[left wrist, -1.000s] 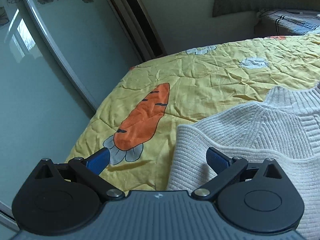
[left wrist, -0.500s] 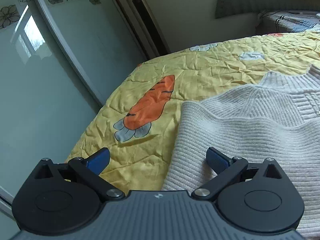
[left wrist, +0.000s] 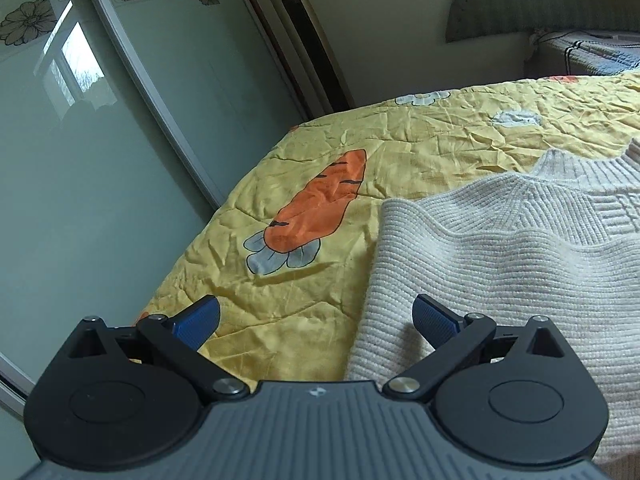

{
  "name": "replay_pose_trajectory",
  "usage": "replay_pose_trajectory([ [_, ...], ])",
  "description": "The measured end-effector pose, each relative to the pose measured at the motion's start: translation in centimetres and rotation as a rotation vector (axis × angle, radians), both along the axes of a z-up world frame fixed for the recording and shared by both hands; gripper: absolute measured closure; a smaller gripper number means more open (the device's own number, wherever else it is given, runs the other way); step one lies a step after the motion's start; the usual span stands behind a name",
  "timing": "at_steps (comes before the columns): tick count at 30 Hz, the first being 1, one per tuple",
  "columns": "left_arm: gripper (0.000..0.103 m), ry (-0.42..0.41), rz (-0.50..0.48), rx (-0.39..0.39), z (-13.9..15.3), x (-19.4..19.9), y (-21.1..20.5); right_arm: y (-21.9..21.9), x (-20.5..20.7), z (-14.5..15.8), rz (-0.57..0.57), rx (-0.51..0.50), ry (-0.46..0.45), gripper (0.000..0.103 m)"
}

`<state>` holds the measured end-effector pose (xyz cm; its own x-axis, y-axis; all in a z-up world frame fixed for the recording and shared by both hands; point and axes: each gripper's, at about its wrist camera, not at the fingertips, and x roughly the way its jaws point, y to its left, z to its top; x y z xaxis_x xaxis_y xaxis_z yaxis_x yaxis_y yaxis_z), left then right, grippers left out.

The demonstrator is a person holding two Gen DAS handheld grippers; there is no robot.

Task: Fold small clothes
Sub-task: 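Open the right tool to release the sleeve cuff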

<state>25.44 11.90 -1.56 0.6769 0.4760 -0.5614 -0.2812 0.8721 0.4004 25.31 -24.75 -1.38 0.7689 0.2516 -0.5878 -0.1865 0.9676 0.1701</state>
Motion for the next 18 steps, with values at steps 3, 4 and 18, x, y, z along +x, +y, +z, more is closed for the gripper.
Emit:
replay_pose_trajectory([
  [3,0.0,-0.006,-0.016,0.006,0.5,-1.2,-0.1,-0.5,-0.9,0.4,-0.005,0.044,-0.005,0.036],
  [4,0.0,-0.004,-0.02,0.007,0.6,-1.7,-0.1,-1.0,-0.6,0.1,0.015,0.095,0.035,0.035],
  [18,0.0,0.009,-0.063,0.019,1.4,-5.3,-0.4,-1.4,-2.3,-0.3,0.023,0.153,0.178,0.074],
])
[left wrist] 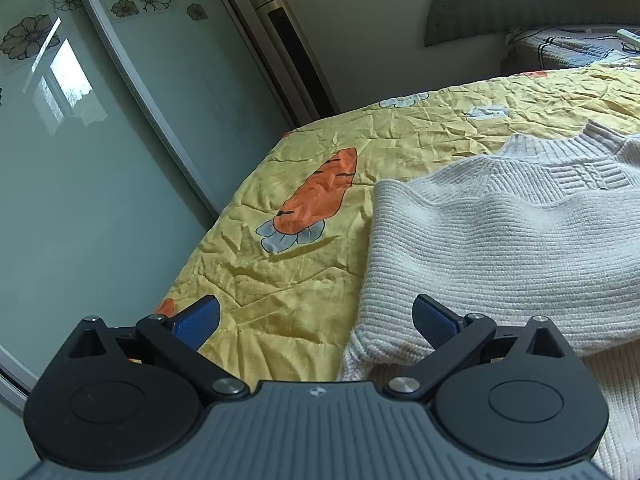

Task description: Fold small clothes

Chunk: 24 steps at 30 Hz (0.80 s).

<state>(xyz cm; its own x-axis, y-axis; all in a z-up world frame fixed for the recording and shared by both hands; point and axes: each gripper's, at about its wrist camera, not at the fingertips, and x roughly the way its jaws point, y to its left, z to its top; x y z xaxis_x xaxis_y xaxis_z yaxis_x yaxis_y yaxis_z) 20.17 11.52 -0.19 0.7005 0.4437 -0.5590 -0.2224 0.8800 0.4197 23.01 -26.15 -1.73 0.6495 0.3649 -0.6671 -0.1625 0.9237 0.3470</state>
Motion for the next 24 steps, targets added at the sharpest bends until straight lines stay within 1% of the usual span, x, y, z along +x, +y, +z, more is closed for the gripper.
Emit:
replay_pose_trajectory([
  [1,0.0,-0.002,0.002,-0.006,0.1,-0.1,0.1,0.1,-0.4,0.1,-0.024,-0.057,-0.021,0.074],
  [2,0.0,-0.006,0.003,-0.013,0.1,-0.3,0.1,0.2,-1.0,0.4,-0.047,-0.083,-0.047,0.074],
  [3,0.0,-0.007,0.004,-0.021,0.1,-0.3,0.0,0.5,-1.7,1.1,-0.072,-0.112,-0.092,0.071],
  [4,0.0,-0.006,0.002,-0.029,0.2,-0.2,-0.1,1.1,-2.3,1.8,-0.081,-0.147,-0.147,0.072],
  [5,0.0,-0.004,-0.004,-0.037,0.2,-0.1,-0.3,1.9,-2.8,2.4,-0.075,-0.176,-0.196,0.071],
  [6,0.0,0.0,-0.01,-0.043,0.1,0.1,-0.6,2.7,-3.1,2.7,-0.045,-0.181,-0.227,0.071],
  [7,0.0,0.007,-0.019,-0.047,-0.1,0.3,-0.9,3.7,-2.9,2.8,0.001,-0.168,-0.228,0.072],
  [8,0.0,0.017,-0.03,-0.05,-0.5,0.5,-1.2,4.6,-2.4,2.5,0.047,-0.152,-0.21,0.071],
  [10,0.0,0.043,-0.009,-0.05,-1.4,1.0,-1.2,6.2,-1.2,1.2,0.111,-0.155,-0.156,0.074],
  [12,0.0,0.051,0.022,-0.088,-1.7,0.8,-0.3,7.0,0.0,-0.6,0.121,-0.182,-0.089,0.073],
  [13,0.0,0.042,0.033,-0.116,-1.4,0.6,0.4,6.8,-0.1,-0.6,0.103,-0.169,-0.103,0.073],
  [14,0.0,0.027,0.053,-0.148,-1.1,0.1,1.4,6.9,-0.4,-0.2,0.082,-0.164,-0.105,0.071],
  [15,0.0,0.018,0.077,-0.16,-0.9,-0.1,2.3,7.0,-1.1,0.3,0.076,-0.17,-0.13,0.064],
  [16,0.0,0.01,0.108,-0.168,-0.6,-0.4,3.3,7.2,-1.9,0.8,0.077,-0.19,-0.161,0.06],
  [18,0.0,-0.003,0.145,-0.19,-0.2,-0.9,4.9,7.5,-2.9,1.2,0.098,-0.227,-0.193,0.046],
  [20,0.0,0.002,0.145,-0.219,-0.1,-1.4,5.7,7.8,-2.9,0.8,0.119,-0.242,-0.183,0.043],
  [21,0.0,0.012,0.134,-0.225,-0.2,-1.5,5.7,7.9,-2.6,0.2,0.124,-0.25,-0.158,0.043],
  [22,0.0,0.028,0.116,-0.217,-0.5,-1.7,5.5,7.9,-2.2,-0.5,0.121,-0.251,-0.133,0.042],
  [24,0.0,0.059,0.089,-0.167,-1.3,-2.0,4.7,7.6,-2.3,-0.5,0.095,-0.223,-0.131,0.042],
])
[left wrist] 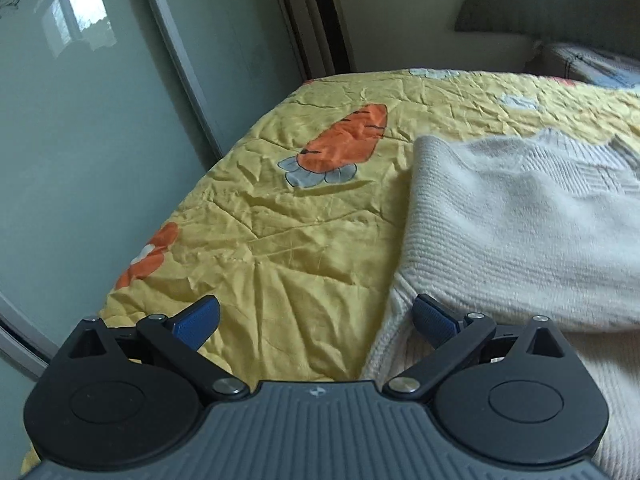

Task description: Fold small clothes

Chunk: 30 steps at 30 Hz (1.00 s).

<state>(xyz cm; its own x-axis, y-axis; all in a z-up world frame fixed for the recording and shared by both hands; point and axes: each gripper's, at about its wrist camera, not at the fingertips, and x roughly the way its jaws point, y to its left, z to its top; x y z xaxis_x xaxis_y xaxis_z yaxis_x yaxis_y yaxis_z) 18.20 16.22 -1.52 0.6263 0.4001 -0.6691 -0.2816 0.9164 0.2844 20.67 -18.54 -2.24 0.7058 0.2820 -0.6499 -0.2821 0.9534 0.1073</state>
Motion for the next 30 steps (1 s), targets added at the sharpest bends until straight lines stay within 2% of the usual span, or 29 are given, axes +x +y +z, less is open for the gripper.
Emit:
replay_pose_trajectory([
  [2,0.0,0.021,-0.013,0.026,-0.6,-0.4,-0.6,0.1,-0.7,0.7,-0.011,0.012,-0.008,0.039],
  [6,0.0,0.025,-0.024,-0.021,-1.0,-1.7,-0.9,0.5,-2.9,1.4,0.021,0.01,-0.034,0.022],
  [15,0.0,0.028,-0.034,-0.059,-1.1,-5.0,-1.5,0.7,-6.7,-0.2,0.035,0.037,0.001,0.014],
  [20,0.0,0.015,-0.04,-0.041,-1.2,-7.2,-1.8,0.4,-8.4,-0.2,0.039,0.031,-0.006,0.012],
  [30,0.0,-0.032,-0.059,0.028,-1.4,-12.4,-2.0,-1.8,-13.4,-0.6,-0.003,-0.133,-0.05,0.009],
])
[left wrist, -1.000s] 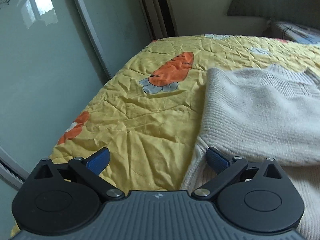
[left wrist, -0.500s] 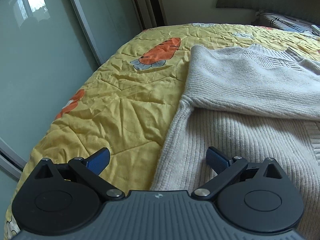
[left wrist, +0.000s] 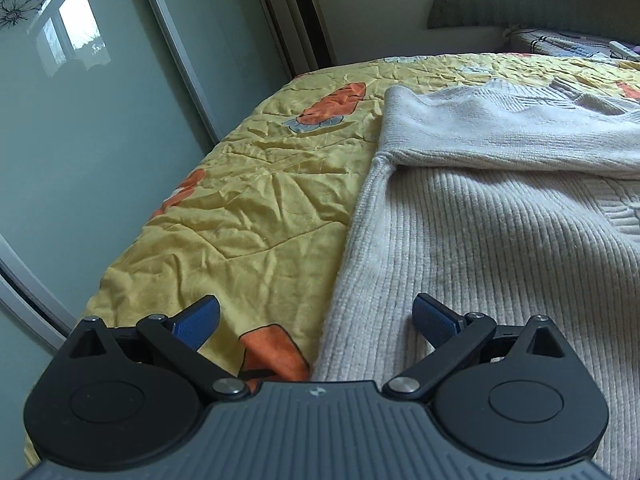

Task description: Fold small clothes

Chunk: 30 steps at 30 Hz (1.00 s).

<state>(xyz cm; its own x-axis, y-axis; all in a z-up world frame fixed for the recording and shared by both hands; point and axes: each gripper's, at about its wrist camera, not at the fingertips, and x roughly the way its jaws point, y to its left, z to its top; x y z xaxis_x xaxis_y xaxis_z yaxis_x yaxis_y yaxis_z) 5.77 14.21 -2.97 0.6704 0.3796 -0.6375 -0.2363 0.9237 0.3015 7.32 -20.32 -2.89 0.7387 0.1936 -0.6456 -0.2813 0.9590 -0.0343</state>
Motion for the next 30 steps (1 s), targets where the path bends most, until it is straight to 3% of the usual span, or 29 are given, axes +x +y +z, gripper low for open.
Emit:
replay_pose_trajectory([
  [8,0.0,0.0,0.011,0.019,-0.3,-1.4,-0.2,-0.8,-2.1,-0.4,-0.012,-0.072,-0.025,0.004],
  [14,0.0,-0.004,0.036,-0.063,-0.5,-1.7,0.6,-1.9,-3.1,0.1,0.005,0.147,-0.014,0.005],
  [21,0.0,-0.004,0.047,-0.051,0.7,-3.4,2.9,-2.7,-4.1,2.2,-0.034,0.039,-0.085,0.008],
  [25,0.0,0.014,0.028,-0.085,-0.5,-3.7,3.3,-2.4,-3.9,1.1,-0.025,0.012,-0.049,0.008],
  [30,0.0,0.002,0.01,-0.064,-0.4,-4.1,2.9,-0.8,-4.6,0.1,0.035,-0.015,-0.012,0.007],
])
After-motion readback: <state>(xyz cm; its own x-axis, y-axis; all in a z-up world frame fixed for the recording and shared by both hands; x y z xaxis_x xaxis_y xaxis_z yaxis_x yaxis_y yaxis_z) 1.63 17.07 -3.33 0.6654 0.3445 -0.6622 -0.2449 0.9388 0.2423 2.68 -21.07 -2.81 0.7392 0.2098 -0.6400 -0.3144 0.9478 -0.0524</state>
